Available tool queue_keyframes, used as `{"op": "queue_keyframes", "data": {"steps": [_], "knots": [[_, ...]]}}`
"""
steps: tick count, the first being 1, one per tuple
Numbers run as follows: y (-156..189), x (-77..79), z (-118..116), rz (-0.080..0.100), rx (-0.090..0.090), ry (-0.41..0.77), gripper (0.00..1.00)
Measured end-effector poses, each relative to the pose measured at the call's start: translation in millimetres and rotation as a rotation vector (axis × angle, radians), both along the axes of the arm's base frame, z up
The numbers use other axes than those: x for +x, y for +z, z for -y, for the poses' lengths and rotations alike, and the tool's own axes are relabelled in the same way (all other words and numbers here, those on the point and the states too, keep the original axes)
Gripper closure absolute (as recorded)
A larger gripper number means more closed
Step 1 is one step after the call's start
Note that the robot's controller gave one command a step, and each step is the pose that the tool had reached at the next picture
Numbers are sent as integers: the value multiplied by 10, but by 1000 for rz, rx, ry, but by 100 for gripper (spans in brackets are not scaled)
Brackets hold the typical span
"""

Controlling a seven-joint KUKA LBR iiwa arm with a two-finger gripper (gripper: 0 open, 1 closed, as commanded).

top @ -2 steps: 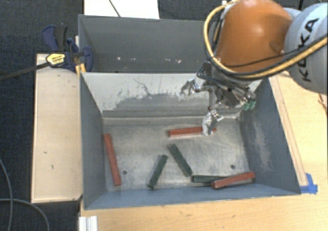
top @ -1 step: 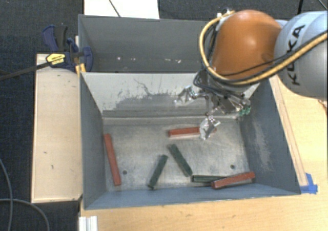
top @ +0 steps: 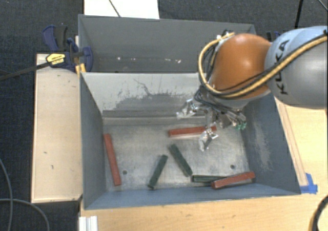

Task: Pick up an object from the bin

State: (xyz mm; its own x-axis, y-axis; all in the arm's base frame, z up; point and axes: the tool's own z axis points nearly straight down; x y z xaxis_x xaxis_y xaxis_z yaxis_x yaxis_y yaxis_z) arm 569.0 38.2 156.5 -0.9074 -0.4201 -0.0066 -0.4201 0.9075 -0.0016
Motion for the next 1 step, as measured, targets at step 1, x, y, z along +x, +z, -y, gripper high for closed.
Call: {"op": "queue_keyframes", "data": {"steps": [1], "knots": [[-322, 117, -35, -6, -1, 61, 0]]}}
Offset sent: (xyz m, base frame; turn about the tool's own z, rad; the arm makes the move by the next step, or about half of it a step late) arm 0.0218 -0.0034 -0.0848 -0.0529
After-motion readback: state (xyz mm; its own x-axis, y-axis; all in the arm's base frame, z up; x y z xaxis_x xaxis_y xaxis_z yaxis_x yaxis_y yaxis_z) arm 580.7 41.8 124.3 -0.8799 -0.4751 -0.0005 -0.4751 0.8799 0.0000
